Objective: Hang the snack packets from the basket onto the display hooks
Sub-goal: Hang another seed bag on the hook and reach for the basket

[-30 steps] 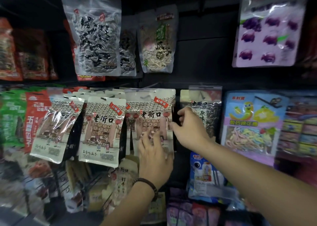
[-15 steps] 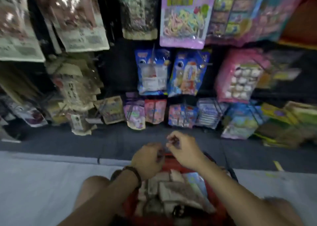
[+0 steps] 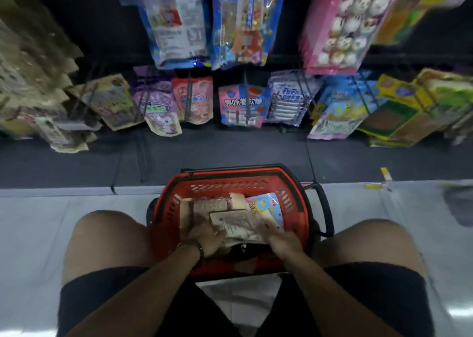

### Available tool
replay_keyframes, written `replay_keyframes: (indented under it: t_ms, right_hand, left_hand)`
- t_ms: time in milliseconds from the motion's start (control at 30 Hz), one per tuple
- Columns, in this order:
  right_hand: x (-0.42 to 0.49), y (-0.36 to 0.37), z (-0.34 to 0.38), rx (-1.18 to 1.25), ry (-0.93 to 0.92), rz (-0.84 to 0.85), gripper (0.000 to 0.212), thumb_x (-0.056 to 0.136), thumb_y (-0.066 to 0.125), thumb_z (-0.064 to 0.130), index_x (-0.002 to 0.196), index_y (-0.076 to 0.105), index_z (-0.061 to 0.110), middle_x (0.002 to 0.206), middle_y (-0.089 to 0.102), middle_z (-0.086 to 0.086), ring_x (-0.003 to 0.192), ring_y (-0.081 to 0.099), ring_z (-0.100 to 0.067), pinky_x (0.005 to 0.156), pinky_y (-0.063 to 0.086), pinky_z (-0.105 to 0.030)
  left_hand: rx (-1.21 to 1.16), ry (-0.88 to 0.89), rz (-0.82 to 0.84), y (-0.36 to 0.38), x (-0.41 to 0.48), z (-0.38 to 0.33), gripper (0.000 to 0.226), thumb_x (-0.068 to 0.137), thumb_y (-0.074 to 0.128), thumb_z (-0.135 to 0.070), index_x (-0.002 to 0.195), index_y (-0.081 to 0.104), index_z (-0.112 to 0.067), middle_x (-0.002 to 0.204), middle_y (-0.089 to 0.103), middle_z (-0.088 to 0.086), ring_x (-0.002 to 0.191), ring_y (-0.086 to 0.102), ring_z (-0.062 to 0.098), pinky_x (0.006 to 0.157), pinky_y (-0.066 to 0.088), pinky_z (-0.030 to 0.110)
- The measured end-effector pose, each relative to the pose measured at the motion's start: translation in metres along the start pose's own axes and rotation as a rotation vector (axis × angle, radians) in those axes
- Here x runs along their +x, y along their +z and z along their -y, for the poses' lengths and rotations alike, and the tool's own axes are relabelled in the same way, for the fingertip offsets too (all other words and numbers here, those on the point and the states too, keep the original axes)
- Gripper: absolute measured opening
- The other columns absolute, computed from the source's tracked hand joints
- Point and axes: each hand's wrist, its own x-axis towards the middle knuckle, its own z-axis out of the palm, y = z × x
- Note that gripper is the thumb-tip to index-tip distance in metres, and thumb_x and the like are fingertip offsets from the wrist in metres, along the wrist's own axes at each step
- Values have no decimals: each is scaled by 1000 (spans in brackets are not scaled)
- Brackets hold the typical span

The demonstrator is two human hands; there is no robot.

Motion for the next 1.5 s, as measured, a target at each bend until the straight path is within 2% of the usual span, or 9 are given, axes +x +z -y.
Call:
replay_keyframes:
  t_ms: [133,267,467,600,800,1067,1167,1300,1500]
  right_hand:
    - [13,17,-8,426,108,70,51,87,73,70,125,73,36,137,71,-3,121,70,-33,104,56,-48]
    - [20,28,-16,916,200,188,65,75,96,44,131,72,21,124,77,-17,111,75,-43,90,61,-65]
    - [45,27,-26,947,289,79,63,71,97,31,126,74,13,111,81,-12,102,78,-33,89,64,-49]
    - [44,22,-21,953,427,110,39,81,86,11,117,76,1,107,80,-21,96,77,-37,90,63,-50]
    - [8,3,18,1102,165,69,32,86,81,6,116,73,14,111,81,-16,99,79,-42,78,64,-63]
    - [-39,-29,49,1146,-164,94,40,81,80,-10,115,70,9,115,80,-16,102,78,-37,90,62,-61]
    - [-56,-55,65,1086,-336,93,47,82,76,-15,122,67,6,117,80,-16,106,77,-37,92,62,-58]
    - [-68,-87,87,931,-466,124,51,82,75,-15,128,66,5,120,79,-16,111,75,-39,91,61,-54]
    - [-94,-113,146,793,-606,195,51,84,76,-13,131,66,5,122,78,-18,111,75,-41,95,60,-56]
  left_hand:
    - [-46,-117,44,15,14,8,66,101,50,-68,134,69,-14,132,72,11,123,67,30,94,47,30]
    - [-230,-142,115,20,25,7,28,92,73,-47,89,72,-19,80,73,-2,69,68,15,63,50,25]
    - [-451,-27,53,36,25,4,56,77,92,-42,126,69,-28,113,81,-5,97,76,7,79,62,21]
    - [-550,-23,-83,73,42,23,96,46,99,-67,130,59,-44,111,80,-19,99,76,2,82,67,34]
    - [-809,66,-140,39,-20,-20,82,52,104,-18,126,70,-24,110,83,-10,103,79,9,94,65,43]
    - [-870,195,-447,10,-73,-34,59,74,93,-57,117,65,-29,105,78,-12,92,77,2,87,65,42]
    - [-935,185,-494,-22,-74,-29,80,62,84,-83,117,67,-28,108,81,-8,101,79,13,90,64,43]
    - [-883,316,-371,-91,-94,-49,61,82,84,-61,124,61,-24,116,75,-7,101,75,6,81,61,24]
    - [-923,524,-291,-154,-114,-95,41,96,79,-39,135,69,-30,128,78,-11,115,75,8,97,59,31]
